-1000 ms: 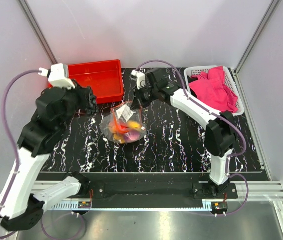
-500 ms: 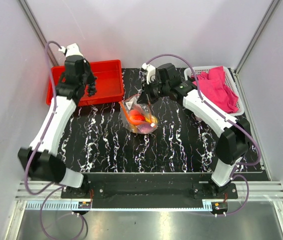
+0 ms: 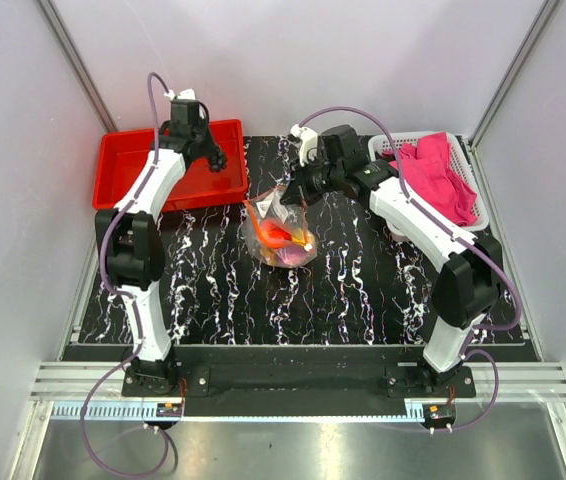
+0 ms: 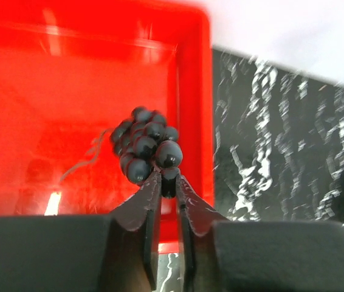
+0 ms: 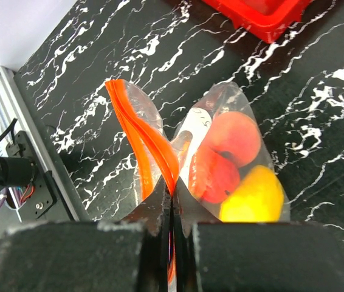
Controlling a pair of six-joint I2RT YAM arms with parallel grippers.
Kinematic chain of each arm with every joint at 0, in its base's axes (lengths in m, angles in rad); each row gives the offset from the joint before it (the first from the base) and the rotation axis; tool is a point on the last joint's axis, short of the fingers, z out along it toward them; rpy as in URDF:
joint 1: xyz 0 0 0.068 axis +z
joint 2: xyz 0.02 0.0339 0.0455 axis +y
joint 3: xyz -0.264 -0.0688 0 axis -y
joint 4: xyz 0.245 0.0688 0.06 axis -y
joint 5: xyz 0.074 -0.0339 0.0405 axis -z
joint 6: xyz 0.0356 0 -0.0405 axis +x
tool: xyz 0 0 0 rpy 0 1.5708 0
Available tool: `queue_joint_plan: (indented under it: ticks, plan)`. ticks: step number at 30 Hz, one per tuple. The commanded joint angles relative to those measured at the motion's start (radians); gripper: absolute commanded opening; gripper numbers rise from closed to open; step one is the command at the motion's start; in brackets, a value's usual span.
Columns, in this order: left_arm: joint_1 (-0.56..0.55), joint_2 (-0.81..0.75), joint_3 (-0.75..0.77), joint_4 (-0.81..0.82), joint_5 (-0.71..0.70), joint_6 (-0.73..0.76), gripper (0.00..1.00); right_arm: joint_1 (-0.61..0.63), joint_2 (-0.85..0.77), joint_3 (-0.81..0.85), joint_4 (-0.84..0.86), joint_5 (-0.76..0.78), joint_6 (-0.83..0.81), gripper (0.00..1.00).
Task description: Open the zip-top bag and remove the fake food
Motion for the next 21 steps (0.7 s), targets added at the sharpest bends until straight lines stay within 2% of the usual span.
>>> queue_joint_plan:
  ticks: [1,3,4,6,8,12,15,16,18,21]
  plan:
    - [0.023,0.006,0.028,-0.007,-0.004,-0.036,0.36,-0.018,0.009,0.01,0.035,-0.005,-0.014,0.0]
    - [0.051,-0.005,-0.009,-0.016,0.005,-0.052,0.5,-0.018,0.021,0.014,0.035,-0.018,-0.013,0.0]
    - [0.065,-0.02,-0.017,-0.024,0.003,-0.049,0.64,-0.018,0.024,0.019,0.036,-0.021,-0.011,0.0]
    - [0.066,-0.043,-0.04,-0.048,-0.023,-0.032,0.72,-0.018,0.037,0.025,0.036,-0.034,-0.003,0.0]
    - [0.066,-0.088,-0.063,-0.067,-0.031,-0.026,0.73,-0.018,0.051,0.039,0.036,-0.051,0.006,0.0]
    - [0.066,-0.207,-0.171,-0.071,0.053,-0.074,0.7,-0.018,0.064,0.054,0.036,-0.073,0.039,0.0]
    - [0.059,-0.397,-0.343,-0.036,0.152,-0.127,0.68,-0.018,0.061,0.056,0.038,-0.068,0.061,0.0]
    - [0.052,-0.44,-0.45,-0.021,0.183,-0.138,0.68,-0.016,0.06,0.056,0.036,-0.073,0.064,0.0]
    - [0.037,-0.531,-0.543,0.008,0.249,-0.162,0.67,-0.013,0.049,0.054,0.036,-0.094,0.076,0.0]
    - [-0.007,-0.747,-0.728,0.016,0.324,-0.187,0.67,0.0,0.023,0.05,0.039,-0.1,0.107,0.0]
